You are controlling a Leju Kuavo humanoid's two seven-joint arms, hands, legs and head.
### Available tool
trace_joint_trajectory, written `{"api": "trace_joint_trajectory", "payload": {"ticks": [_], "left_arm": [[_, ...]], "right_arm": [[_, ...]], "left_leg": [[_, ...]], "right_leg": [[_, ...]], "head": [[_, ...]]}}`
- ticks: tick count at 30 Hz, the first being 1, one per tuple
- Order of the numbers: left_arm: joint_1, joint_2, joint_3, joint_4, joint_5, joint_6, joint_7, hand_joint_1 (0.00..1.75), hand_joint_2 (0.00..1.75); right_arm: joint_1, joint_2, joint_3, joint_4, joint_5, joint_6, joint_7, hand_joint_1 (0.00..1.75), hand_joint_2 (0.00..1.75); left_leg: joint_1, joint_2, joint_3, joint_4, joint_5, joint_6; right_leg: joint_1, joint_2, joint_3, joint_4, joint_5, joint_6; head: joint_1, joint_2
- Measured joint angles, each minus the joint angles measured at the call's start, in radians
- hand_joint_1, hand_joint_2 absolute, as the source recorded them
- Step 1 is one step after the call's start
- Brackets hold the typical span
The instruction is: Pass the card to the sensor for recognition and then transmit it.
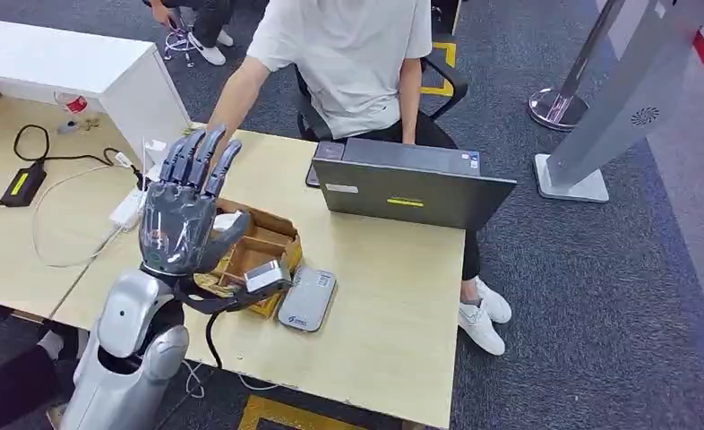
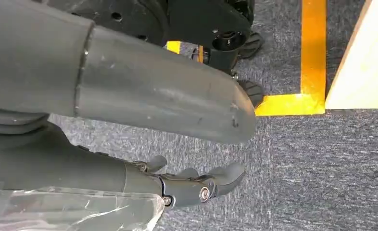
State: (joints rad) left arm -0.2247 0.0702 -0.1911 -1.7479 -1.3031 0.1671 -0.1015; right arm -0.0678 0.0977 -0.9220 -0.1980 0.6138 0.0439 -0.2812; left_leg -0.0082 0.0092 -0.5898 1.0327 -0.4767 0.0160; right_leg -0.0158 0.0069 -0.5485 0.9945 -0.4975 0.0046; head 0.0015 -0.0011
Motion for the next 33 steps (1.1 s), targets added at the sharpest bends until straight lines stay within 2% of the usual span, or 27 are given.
{"api": "trace_joint_trajectory", "payload": {"ticks": [6,10,11,14,17,18,25,33], "left_arm": [[0.013,0.013,-0.010,-0.002,0.004,-0.005,0.007,0.00,1.75],[0.019,0.018,-0.010,-0.002,0.008,-0.006,0.008,0.00,1.75],[0.019,0.020,-0.010,-0.002,0.008,-0.021,0.012,0.00,1.75],[0.017,0.043,-0.014,0.001,0.009,-0.152,0.035,0.00,1.75],[-0.014,0.097,-0.035,0.035,0.047,-0.275,0.036,0.00,1.75],[-0.019,0.112,-0.043,0.046,0.053,-0.297,0.036,0.00,1.75],[-0.033,0.201,-0.097,0.089,0.103,-0.365,0.019,0.00,1.75],[-0.013,0.266,-0.149,0.092,0.144,-0.373,0.012,0.00,1.75]], "right_arm": [[0.000,0.000,-0.018,0.000,-0.006,0.018,-0.064,0.00,0.00],[-0.002,0.000,-0.020,0.000,-0.003,0.018,-0.084,0.00,0.00],[-0.002,0.000,-0.021,0.000,-0.002,0.019,-0.087,0.00,0.00],[-0.003,0.000,-0.023,0.000,0.003,0.019,-0.085,0.00,0.00],[-0.004,0.000,-0.028,0.000,0.003,0.018,-0.067,0.00,0.00],[-0.006,0.000,-0.029,0.000,0.003,0.018,-0.063,0.00,0.00],[-0.005,0.000,-0.047,0.000,0.000,0.018,-0.045,0.00,0.00],[-0.002,0.000,-0.064,0.000,-0.005,0.018,-0.047,0.00,0.00]], "left_leg": [[0.000,0.000,0.000,0.000,0.000,0.000],[0.000,0.000,0.000,0.000,0.000,0.000],[0.000,0.000,0.000,0.000,0.000,0.000],[0.000,0.000,0.000,0.000,0.000,0.000],[0.000,0.000,0.000,0.000,0.000,0.000],[0.000,0.001,0.000,0.000,0.000,0.000],[0.000,0.002,0.000,0.000,0.000,0.000],[0.000,0.002,0.000,0.000,0.000,0.000]], "right_leg": [[0.000,0.000,0.000,0.000,0.000,0.000],[0.000,0.000,0.000,0.000,0.000,0.000],[0.000,0.000,0.000,0.000,0.000,0.000],[0.000,0.000,0.000,0.000,0.000,0.000],[0.000,-0.001,0.000,0.000,0.000,0.000],[0.000,0.000,0.000,0.000,0.000,0.000],[0.000,0.002,-0.001,0.000,0.000,0.000],[0.000,0.001,0.000,0.000,0.000,0.000]], "head": [[0.000,0.000],[0.000,0.000],[0.000,0.000],[0.000,0.000],[0.001,0.000],[0.000,0.000],[-0.001,0.000],[0.000,0.000]]}}
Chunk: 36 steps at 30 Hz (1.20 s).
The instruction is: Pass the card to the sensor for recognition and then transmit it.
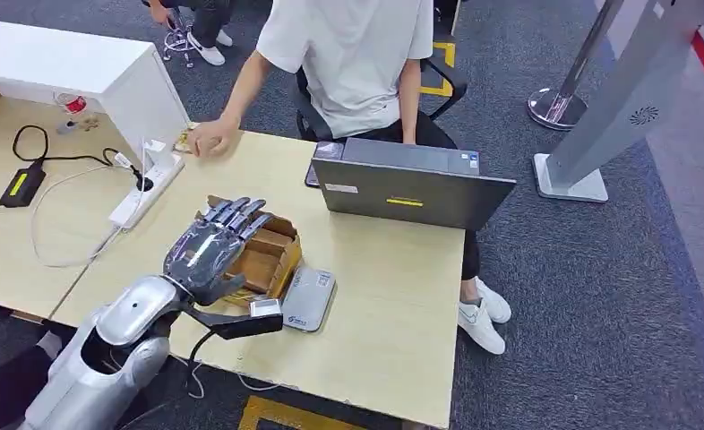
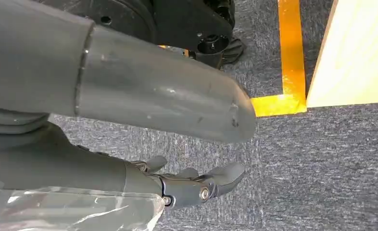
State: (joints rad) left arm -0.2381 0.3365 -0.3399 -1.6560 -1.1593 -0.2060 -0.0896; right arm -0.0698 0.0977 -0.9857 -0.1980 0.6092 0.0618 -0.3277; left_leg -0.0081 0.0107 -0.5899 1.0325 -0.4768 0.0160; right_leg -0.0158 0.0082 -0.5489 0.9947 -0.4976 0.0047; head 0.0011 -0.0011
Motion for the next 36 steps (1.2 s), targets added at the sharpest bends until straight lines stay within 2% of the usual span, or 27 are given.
{"api": "trace_joint_trajectory", "payload": {"ticks": [15,23,29,36], "left_arm": [[0.131,0.040,-0.069,-0.060,0.007,0.038,-0.027,0.00,1.75],[0.151,0.040,-0.069,-0.049,-0.037,0.085,0.036,0.00,1.75],[0.154,0.000,-0.047,-0.013,-0.097,0.136,0.104,0.00,1.75],[0.154,-0.040,0.005,0.037,-0.122,0.146,0.126,0.00,1.75]], "right_arm": [[0.000,0.000,-0.019,0.000,0.002,0.005,-0.004,0.00,0.00],[0.000,0.000,-0.024,0.000,0.015,0.005,-0.004,0.00,0.00],[0.000,0.000,-0.025,0.000,0.026,0.008,-0.003,0.00,0.00],[0.000,0.000,-0.026,0.000,0.034,0.013,0.002,0.00,0.00]], "left_leg": [[0.000,0.000,0.000,0.000,0.000,0.000],[0.000,0.000,0.000,0.000,0.000,0.000],[0.000,-0.001,0.000,0.000,0.000,0.000],[0.000,-0.001,0.000,0.000,0.000,0.000]], "right_leg": [[0.000,0.000,0.000,0.000,0.000,0.000],[0.000,-0.001,0.000,0.000,0.000,0.000],[0.000,-0.001,0.000,0.000,0.000,0.000],[0.000,-0.001,0.000,0.000,0.000,0.000]], "head": [[0.000,0.000],[0.000,0.000],[0.000,0.000],[0.000,0.000]]}}
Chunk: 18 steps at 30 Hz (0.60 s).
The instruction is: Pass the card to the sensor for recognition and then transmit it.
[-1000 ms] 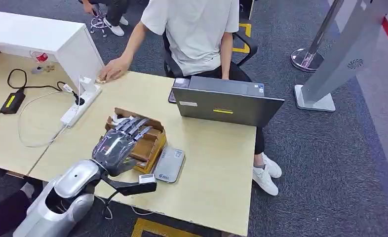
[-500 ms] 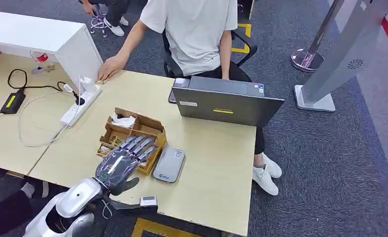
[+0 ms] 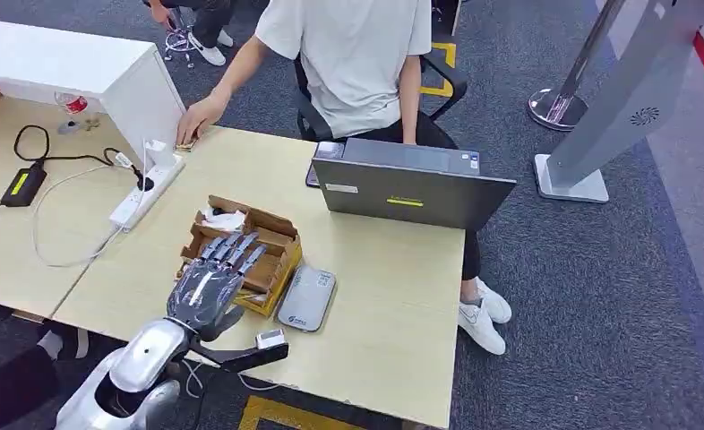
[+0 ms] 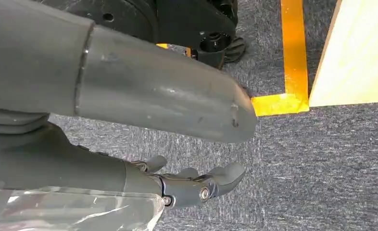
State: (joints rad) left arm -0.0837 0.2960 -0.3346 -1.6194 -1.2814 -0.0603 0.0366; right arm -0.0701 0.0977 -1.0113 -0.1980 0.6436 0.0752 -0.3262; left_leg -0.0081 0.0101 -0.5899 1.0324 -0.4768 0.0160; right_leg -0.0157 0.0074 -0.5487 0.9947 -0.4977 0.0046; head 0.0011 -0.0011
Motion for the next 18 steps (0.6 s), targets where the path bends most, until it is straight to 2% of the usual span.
{"api": "trace_joint_trajectory", "payload": {"ticks": [18], "left_arm": [[-0.008,-0.063,0.102,0.102,-0.042,0.024,0.021,0.00,1.75]], "right_arm": [[-0.002,0.000,0.000,0.000,0.017,0.000,0.013,0.00,0.00]], "left_leg": [[0.000,0.000,0.000,0.000,0.000,0.000]], "right_leg": [[0.000,0.000,0.000,0.000,0.000,0.000]], "head": [[0.000,0.000]]}}
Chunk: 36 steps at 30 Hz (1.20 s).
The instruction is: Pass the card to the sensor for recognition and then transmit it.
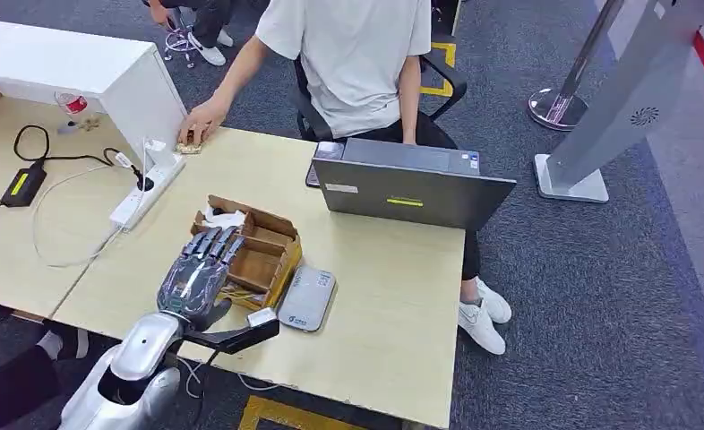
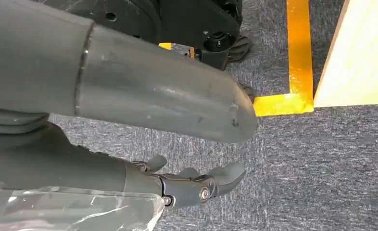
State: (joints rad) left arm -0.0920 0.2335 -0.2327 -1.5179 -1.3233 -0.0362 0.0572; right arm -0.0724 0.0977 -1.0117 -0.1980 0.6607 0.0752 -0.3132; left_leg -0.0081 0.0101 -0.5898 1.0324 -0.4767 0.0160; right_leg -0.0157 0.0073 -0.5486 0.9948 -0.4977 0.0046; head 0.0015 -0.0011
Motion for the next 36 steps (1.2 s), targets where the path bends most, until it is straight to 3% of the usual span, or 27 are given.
{"api": "trace_joint_trajectory", "payload": {"ticks": [11,23,36], "left_arm": [[0.000,-0.021,0.026,0.039,-0.011,0.007,-0.004,0.00,1.75],[-0.001,-0.035,0.026,0.055,-0.048,0.026,-0.059,0.00,1.75],[-0.001,-0.045,0.026,0.062,-0.052,0.027,-0.063,0.00,1.75]], "right_arm": [[-0.003,0.000,0.000,0.000,0.005,-0.002,0.004,0.00,0.00],[-0.005,0.000,0.000,0.000,0.010,0.000,0.000,0.00,0.00],[-0.007,0.000,-0.005,0.000,0.011,0.002,0.000,0.00,0.00]], "left_leg": [[0.000,0.000,0.000,0.000,0.000,0.000],[0.000,0.000,0.000,0.000,0.000,0.000],[0.000,0.000,0.000,0.000,0.000,0.000]], "right_leg": [[0.000,0.000,0.000,0.000,0.000,0.000],[0.000,0.000,0.000,0.000,0.000,0.000],[0.000,0.000,0.000,0.000,0.000,0.000]], "head": [[0.000,0.000],[0.000,0.000],[0.000,0.000]]}}
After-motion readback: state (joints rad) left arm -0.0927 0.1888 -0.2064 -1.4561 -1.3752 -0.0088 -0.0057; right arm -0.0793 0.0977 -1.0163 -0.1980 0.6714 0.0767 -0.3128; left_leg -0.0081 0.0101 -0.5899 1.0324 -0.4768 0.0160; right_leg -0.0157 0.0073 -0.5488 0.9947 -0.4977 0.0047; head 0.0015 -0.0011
